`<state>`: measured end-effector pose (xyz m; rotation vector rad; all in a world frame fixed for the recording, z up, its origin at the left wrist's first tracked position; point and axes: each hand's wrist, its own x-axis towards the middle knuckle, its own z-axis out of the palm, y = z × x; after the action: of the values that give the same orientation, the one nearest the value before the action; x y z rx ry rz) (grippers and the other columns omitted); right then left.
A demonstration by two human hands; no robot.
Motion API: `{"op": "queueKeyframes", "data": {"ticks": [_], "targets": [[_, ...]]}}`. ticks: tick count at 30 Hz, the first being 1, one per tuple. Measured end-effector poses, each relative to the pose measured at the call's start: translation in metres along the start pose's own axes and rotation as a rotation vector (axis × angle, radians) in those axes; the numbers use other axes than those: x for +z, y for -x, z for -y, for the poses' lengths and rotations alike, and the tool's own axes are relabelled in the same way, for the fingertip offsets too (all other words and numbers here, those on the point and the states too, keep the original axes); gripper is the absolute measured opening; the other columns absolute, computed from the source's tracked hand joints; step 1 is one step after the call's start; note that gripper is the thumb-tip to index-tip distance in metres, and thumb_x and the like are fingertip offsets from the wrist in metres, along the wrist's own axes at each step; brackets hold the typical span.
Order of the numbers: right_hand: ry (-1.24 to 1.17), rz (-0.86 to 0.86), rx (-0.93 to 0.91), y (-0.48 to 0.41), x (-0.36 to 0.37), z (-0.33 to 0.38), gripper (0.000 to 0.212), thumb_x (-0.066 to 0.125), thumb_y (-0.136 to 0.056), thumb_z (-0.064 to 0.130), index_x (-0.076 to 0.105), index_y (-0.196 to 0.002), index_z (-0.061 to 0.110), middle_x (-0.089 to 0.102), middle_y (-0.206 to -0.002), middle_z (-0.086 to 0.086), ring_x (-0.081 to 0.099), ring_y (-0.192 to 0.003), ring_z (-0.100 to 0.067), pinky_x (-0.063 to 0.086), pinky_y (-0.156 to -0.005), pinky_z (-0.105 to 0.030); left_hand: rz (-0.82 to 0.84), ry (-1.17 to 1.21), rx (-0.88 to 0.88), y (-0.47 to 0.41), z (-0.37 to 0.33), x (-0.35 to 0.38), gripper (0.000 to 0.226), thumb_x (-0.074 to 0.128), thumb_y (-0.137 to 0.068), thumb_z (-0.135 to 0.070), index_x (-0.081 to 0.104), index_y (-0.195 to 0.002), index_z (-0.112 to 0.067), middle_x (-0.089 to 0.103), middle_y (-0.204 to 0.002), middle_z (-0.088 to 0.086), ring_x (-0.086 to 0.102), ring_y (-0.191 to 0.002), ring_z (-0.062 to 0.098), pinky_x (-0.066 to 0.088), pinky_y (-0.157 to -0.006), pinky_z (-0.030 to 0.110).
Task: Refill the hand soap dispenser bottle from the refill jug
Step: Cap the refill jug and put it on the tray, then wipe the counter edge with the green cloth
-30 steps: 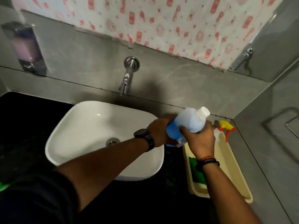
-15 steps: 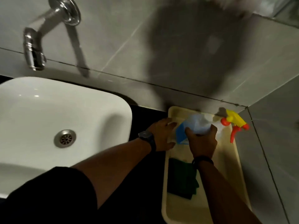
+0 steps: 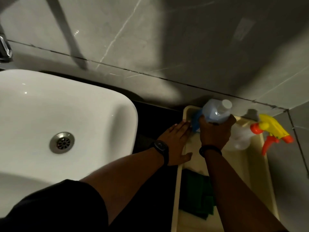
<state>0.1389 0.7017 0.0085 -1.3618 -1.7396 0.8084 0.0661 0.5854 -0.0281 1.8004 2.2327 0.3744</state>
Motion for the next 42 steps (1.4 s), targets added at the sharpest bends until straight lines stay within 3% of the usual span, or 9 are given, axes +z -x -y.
{"op": "queueKeyframes", "data": {"ticks": [5, 8, 12, 15, 18, 23, 29, 37, 42], "targets": [[0.043, -0.026, 0.066, 0.016, -0.012, -0.001, 0.078, 0.068, -0.065, 0.063, 0.036, -0.126, 0.026, 0.056, -0.124, -0.003, 0.053, -0.113, -0.023, 0.045, -0.089, -0.040, 0.056, -0.021, -0.012, 0.001, 0.001, -0.005, 0.094, 0.044, -0.081, -0.062, 0.000, -0.148, -0.012, -0.003, -0.158, 0.009, -0.006, -0.145, 0.022, -0.004, -0.114, 0.034], [0.143, -0.061, -0.056, 0.045, -0.035, -0.018, 0.055, 0.057, -0.080, 0.046, 0.045, -0.122, 0.012, 0.056, -0.118, -0.013, 0.052, -0.110, -0.029, 0.041, -0.089, -0.037, 0.073, -0.022, -0.008, 0.001, 0.003, -0.009, 0.095, 0.045, -0.081, -0.061, -0.001, -0.148, -0.011, -0.003, -0.158, 0.009, -0.006, -0.145, 0.023, -0.005, -0.114, 0.034], [0.394, 0.300, -0.166, 0.091, -0.069, -0.048, 0.043, 0.065, -0.078, 0.032, 0.054, -0.114, 0.009, 0.056, -0.114, -0.017, 0.049, -0.110, -0.036, 0.042, -0.086, -0.040, 0.112, -0.038, -0.012, 0.002, 0.000, -0.013, 0.095, 0.047, -0.082, -0.057, -0.003, -0.147, -0.010, -0.005, -0.158, 0.009, -0.008, -0.145, 0.024, -0.005, -0.113, 0.034], [0.622, 0.565, -0.217, 0.118, -0.083, -0.061, 0.054, 0.060, -0.071, 0.052, 0.056, -0.116, 0.021, 0.054, -0.122, -0.010, 0.042, -0.121, -0.035, 0.042, -0.093, -0.048, 0.133, -0.071, -0.031, 0.002, -0.006, -0.018, 0.090, 0.045, -0.084, -0.055, 0.002, -0.147, -0.007, -0.002, -0.158, 0.012, -0.006, -0.145, 0.025, -0.001, -0.115, 0.036], [0.809, 0.660, -0.257, 0.134, -0.092, -0.070, 0.063, 0.047, -0.070, 0.066, 0.044, -0.126, 0.036, 0.044, -0.136, -0.005, 0.028, -0.132, -0.033, 0.032, -0.101, -0.052, 0.181, -0.151, 0.009, 0.005, -0.017, -0.021, 0.066, 0.039, -0.091, -0.049, 0.031, -0.141, -0.006, 0.014, -0.156, 0.014, 0.000, -0.145, 0.029, 0.005, -0.116, 0.041], [0.787, 0.575, -0.229, 0.143, -0.094, -0.071, 0.058, 0.050, -0.071, 0.059, 0.047, -0.122, 0.032, 0.051, -0.121, -0.009, 0.039, -0.114, -0.035, 0.041, -0.082, -0.049, 0.257, -0.266, 0.183, 0.029, -0.040, -0.013, 0.039, 0.036, -0.096, -0.036, 0.061, -0.118, -0.015, 0.051, -0.137, 0.007, 0.022, -0.140, 0.028, 0.006, -0.115, 0.043], [0.628, 0.542, -0.126, 0.149, -0.099, -0.060, 0.046, 0.061, -0.077, 0.035, 0.052, -0.120, 0.023, 0.053, -0.114, -0.016, 0.046, -0.103, -0.038, 0.044, -0.082, -0.043, 0.224, -0.059, 0.159, 0.081, -0.059, -0.018, 0.039, 0.047, -0.093, -0.036, 0.059, -0.120, -0.010, 0.050, -0.134, 0.013, 0.031, -0.135, 0.030, 0.026, -0.109, 0.038], [0.365, 0.207, -0.247, 0.197, -0.119, 0.018, 0.053, 0.075, -0.067, 0.010, 0.059, -0.118, 0.007, 0.055, -0.106, -0.027, 0.050, -0.098, -0.045, 0.039, -0.088, -0.042, -0.077, 0.245, 0.099, 0.191, -0.043, -0.077, 0.037, 0.056, -0.086, -0.038, 0.062, -0.116, -0.017, 0.058, -0.118, 0.009, 0.055, -0.105, 0.028, 0.045, -0.091, 0.035], [0.291, 0.161, -0.335, 0.294, -0.107, 0.043, 0.052, 0.071, -0.066, 0.017, 0.060, -0.116, 0.011, 0.053, -0.104, -0.023, 0.048, -0.095, -0.040, 0.037, -0.085, -0.037, -0.300, 0.353, 0.111, 0.303, -0.010, -0.096, 0.026, 0.064, -0.081, -0.029, 0.069, -0.103, -0.016, 0.069, -0.098, 0.006, 0.064, -0.086, 0.024, 0.049, -0.077, 0.028]]}}
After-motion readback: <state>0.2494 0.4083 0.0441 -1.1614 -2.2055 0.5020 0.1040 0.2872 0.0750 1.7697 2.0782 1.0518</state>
